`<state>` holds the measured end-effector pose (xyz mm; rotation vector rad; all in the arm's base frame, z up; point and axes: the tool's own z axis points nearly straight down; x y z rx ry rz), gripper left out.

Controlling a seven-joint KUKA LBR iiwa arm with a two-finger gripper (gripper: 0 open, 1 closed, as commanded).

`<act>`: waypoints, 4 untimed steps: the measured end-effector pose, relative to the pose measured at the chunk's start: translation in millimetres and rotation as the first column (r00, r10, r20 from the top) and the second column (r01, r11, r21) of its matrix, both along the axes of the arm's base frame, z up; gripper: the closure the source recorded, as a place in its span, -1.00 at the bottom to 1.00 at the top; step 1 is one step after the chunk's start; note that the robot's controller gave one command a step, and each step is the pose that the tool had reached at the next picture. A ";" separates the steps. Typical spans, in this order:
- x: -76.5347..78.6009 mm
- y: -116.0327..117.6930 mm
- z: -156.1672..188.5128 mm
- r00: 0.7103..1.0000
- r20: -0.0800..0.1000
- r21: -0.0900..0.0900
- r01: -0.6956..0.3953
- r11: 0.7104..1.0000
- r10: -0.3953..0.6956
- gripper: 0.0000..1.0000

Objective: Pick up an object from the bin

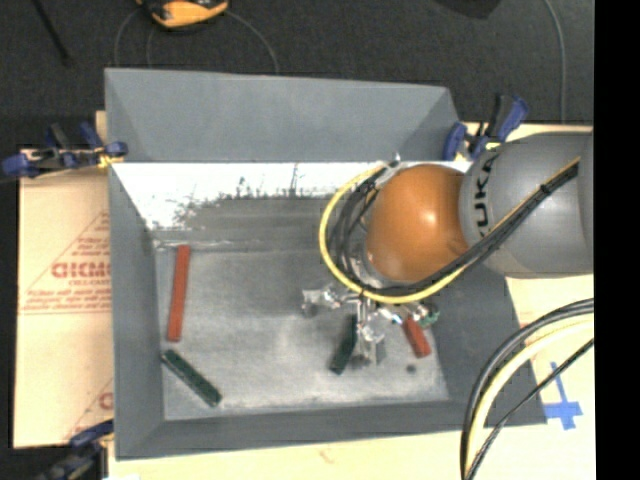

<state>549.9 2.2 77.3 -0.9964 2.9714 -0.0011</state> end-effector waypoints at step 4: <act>-13.2 -4.9 -5.0 0.927 -0.002 -0.001 -0.376 0.927 0.376 1.00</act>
Offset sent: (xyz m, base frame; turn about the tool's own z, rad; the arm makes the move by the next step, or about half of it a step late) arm 0.0000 0.0000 0.0000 0.0000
